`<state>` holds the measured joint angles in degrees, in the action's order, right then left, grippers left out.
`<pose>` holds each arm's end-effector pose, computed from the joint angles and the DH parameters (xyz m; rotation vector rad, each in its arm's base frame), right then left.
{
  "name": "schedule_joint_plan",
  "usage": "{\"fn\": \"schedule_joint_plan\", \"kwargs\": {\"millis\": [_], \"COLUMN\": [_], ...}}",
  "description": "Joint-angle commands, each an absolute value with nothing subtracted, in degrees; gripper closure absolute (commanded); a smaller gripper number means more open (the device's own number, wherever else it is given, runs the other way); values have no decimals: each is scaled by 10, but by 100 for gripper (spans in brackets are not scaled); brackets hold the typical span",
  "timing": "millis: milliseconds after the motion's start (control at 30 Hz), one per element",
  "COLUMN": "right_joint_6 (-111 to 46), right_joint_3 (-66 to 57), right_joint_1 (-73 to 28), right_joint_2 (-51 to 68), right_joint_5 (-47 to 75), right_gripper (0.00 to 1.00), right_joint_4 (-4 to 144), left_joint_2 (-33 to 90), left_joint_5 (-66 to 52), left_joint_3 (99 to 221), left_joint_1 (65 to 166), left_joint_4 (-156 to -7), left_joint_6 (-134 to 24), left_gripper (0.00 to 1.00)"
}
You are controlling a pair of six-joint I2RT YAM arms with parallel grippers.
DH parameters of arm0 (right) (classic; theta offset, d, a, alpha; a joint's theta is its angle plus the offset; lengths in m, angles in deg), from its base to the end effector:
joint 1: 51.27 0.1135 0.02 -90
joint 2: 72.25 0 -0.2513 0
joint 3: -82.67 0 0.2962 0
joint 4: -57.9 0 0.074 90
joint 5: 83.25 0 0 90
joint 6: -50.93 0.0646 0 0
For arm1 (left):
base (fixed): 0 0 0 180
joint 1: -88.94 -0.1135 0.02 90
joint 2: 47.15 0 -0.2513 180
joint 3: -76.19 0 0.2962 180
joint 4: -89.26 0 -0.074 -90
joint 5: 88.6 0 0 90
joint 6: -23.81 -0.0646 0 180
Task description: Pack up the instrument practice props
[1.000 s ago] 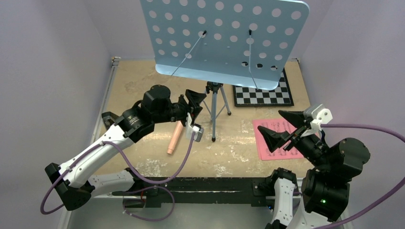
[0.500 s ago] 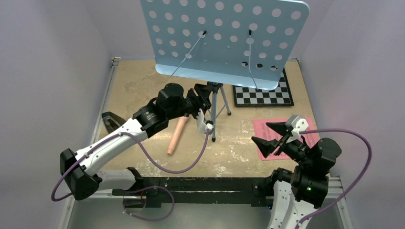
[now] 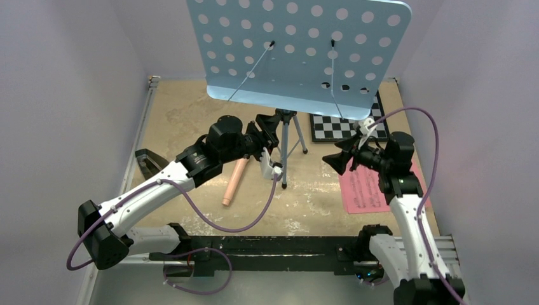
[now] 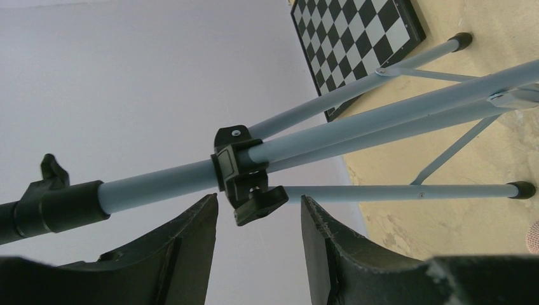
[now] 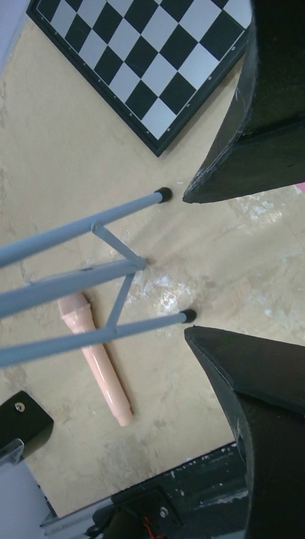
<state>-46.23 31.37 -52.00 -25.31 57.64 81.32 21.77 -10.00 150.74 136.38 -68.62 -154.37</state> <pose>0.2528 0.0469 0.2822 -0.6878 1.7072 0.7420 0.2314 -0.2709 0.3381 1.7736 0.5738 0.3093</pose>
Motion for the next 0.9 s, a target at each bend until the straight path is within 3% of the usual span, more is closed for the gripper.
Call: {"fn": "schedule_joint_plan", "kwargs": {"millis": [0,67,433,867], "right_joint_6": [-408,-400,-336,-353], "right_joint_3": [285,274,126,100], "right_joint_1": [-502,-493,-432,-388], "right_joint_2": [-127,-67,133,191], "right_joint_5": [599,633,683,772], "right_gripper": [25,25,26,43], "right_joint_4": [599,516,408,425], "left_joint_2": [198,198,235,269], "left_joint_5": [-87,-85,-21,-10], "left_joint_3": [1514,1516,1549,1576], "left_joint_1": [1362,1356,1354,1354], "left_joint_4": [-683,-664,-653,-675], "left_joint_6": [-1528,-1524,-1501,-1505], "left_gripper": [44,45,46,49]}}
